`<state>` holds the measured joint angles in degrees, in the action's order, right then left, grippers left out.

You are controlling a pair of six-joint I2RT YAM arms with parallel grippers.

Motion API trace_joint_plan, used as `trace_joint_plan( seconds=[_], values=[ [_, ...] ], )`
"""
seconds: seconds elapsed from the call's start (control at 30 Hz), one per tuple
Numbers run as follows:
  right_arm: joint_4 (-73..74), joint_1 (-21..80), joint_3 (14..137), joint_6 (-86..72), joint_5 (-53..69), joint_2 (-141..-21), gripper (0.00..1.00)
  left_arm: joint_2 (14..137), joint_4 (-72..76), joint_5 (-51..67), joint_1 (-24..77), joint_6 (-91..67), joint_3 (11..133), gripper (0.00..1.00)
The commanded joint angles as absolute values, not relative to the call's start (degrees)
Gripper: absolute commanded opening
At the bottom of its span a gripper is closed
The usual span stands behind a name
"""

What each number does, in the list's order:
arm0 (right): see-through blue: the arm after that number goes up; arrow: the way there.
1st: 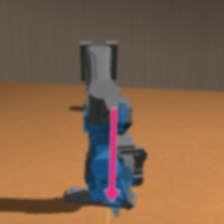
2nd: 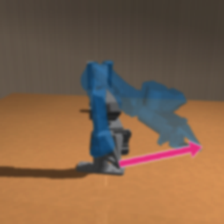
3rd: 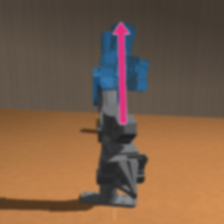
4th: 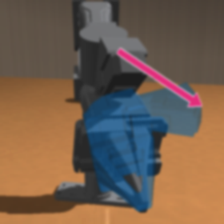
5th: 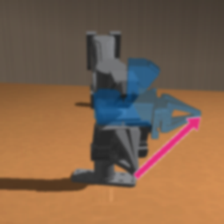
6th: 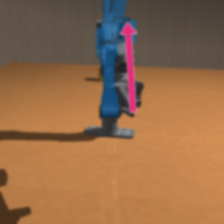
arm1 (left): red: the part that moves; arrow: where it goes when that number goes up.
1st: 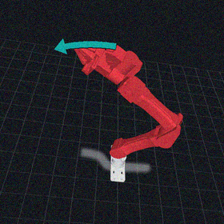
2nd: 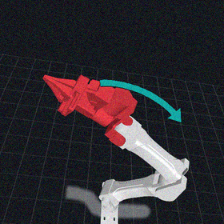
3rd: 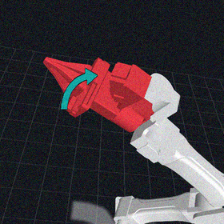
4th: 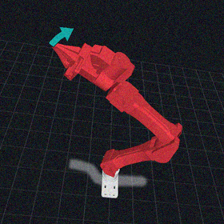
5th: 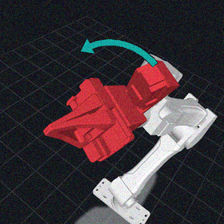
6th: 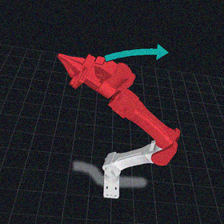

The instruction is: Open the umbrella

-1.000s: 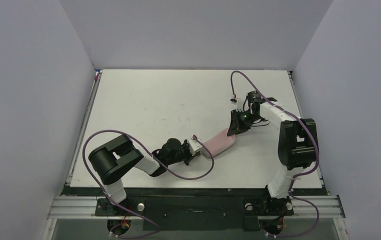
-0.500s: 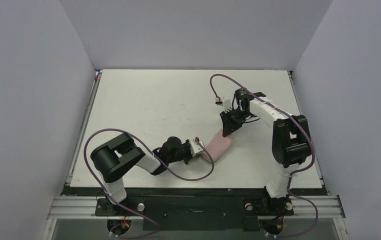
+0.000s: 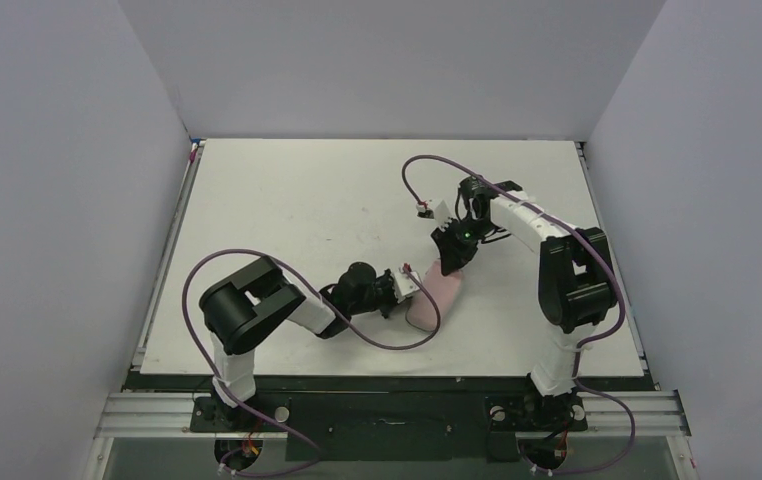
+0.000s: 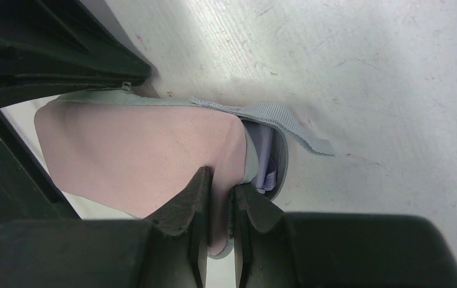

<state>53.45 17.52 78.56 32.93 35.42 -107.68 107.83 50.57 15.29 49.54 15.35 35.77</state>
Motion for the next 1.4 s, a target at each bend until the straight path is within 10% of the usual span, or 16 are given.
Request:
trace_joint_plan(
  seconds=[0.0,0.5,0.63,0.77,1.0,1.37],
  values=[
    [59.9,19.1,76.9,40.6,33.1,-108.9,0.0,110.2,49.7,11.9,47.0,14.3,40.5,0.0],
    [57.1,15.6,76.3,29.1,39.3,-109.8,0.0,108.5,44.5,9.2,44.0,9.8,43.6,0.02],
    [52.8,12.4,76.3,18.9,39.6,-110.6,0.0,101.5,42.9,7.6,42.6,12.1,38.3,0.52],
    [49.2,8.4,72.3,6.9,43.1,-110.2,0.3,93.5,39.2,5.3,41.2,13.0,34.5,0.99],
    [46.3,5.8,64.9,1.9,47.1,-101.9,0.63,80.8,27.0,8.5,40.7,14.0,31.6,0.97],
    [46.3,7.4,60.9,1.6,50.2,-93.3,0.66,70.8,12.7,15.4,45.1,16.0,33.5,0.97]
  ],
)
